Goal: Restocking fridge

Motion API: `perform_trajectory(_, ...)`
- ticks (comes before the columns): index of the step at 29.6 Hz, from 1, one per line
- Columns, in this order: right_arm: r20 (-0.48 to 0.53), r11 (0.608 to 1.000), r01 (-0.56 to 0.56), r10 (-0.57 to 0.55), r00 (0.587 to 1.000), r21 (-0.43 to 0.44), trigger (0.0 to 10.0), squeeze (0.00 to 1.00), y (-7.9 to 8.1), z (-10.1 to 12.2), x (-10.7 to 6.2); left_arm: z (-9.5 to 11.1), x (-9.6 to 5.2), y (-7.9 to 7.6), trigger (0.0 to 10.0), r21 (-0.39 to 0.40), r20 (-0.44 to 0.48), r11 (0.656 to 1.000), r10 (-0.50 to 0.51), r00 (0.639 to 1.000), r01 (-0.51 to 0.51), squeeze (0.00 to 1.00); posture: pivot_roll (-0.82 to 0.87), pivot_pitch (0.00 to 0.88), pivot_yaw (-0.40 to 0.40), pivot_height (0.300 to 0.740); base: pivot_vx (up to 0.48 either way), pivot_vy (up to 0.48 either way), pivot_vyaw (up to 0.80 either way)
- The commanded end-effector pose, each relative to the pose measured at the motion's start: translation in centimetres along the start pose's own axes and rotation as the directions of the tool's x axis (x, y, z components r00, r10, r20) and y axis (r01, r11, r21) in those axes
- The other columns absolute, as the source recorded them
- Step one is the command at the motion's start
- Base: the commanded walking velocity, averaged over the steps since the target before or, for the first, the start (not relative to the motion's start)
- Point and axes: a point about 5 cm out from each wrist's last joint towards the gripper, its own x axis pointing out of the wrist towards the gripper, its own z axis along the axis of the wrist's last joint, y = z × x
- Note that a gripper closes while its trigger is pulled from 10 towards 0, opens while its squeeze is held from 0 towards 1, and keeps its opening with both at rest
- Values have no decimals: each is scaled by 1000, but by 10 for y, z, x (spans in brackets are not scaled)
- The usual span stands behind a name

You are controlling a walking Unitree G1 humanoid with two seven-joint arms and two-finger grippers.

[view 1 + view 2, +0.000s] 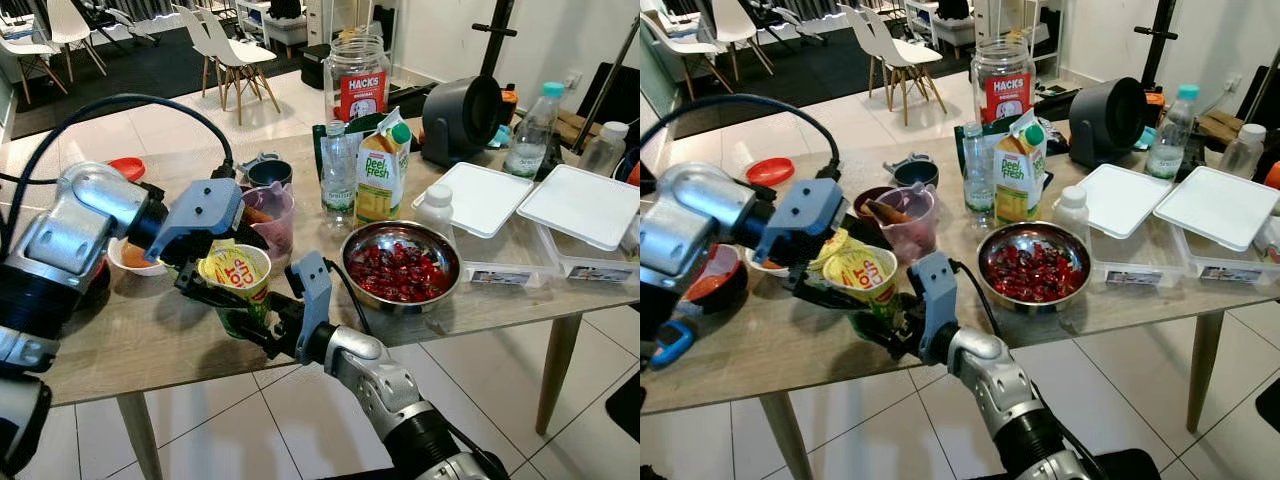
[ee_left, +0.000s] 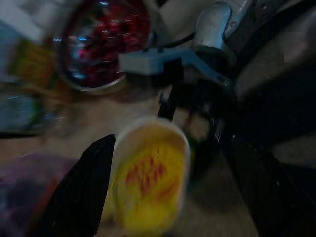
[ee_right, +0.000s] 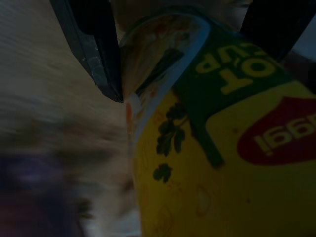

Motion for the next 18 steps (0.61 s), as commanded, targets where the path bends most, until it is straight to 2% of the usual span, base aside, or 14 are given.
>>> perform_trajectory(1,27,1000,-17,17,999,-3,10000,0,0,4,1,0,-7,-3,10000,-10,-10,1000,17,1000,-17,0,8,19,80,740,0,0,0)
perform_trajectory(3,31,1000,-24,25,999,-5,10000,0,-1,5,-1,1,-9,-3,10000,-10,-5,1000,28,1000,-28,0,8,19,80,740,0,0,0)
perform_trajectory(4,61,997,-81,82,995,-10,10000,0,-4,10,-11,2,-11,-3,10000,-12,18,998,59,998,-58,0,10,18,79,740,0,0,0)
perform_trajectory(6,79,992,-124,125,989,-19,10000,0,-8,14,-21,2,-10,-5,10000,-28,50,996,86,995,-84,0,8,17,80,740,0,0,0)
perform_trajectory(9,82,991,-133,135,988,-24,10000,0,-9,15,-24,2,-10,-6,10000,-34,60,995,92,994,-90,0,8,17,80,740,0,0,0)
perform_trajectory(10,107,980,-199,200,974,-18,10000,0,-14,21,-40,2,-9,-8,10000,-58,117,988,151,982,-145,0,6,20,77,740,0,0,0)
perform_trajectory(11,107,980,-199,200,974,-18,10000,0,-14,21,-40,2,-9,-8,10000,-58,117,988,151,982,-145,0,6,20,77,740,0,0,0)
perform_trajectory(14,154,961,-275,273,949,-13,10000,0,-20,33,-59,4,-6,-10,10000,-112,219,966,252,943,-232,0,3,21,82,740,0,0,0)
perform_trajectory(16,165,960,-280,278,946,-13,10000,0,-22,36,-62,4,-5,-11,10000,-130,241,960,275,931,-249,0,3,21,82,740,0,0,0)
perform_trajectory(17,181,959,-283,279,943,-6,10000,0,-25,40,-66,3,-3,-12,10000,-149,264,952,299,917,-268,0,-2,20,80,740,0,0,0)
perform_trajectory(18,217,954,-301,292,931,8,10000,0,-28,47,-73,2,1,-16,10000,-196,306,935,345,887,-296,0,1,20,75,740,0,0,0)
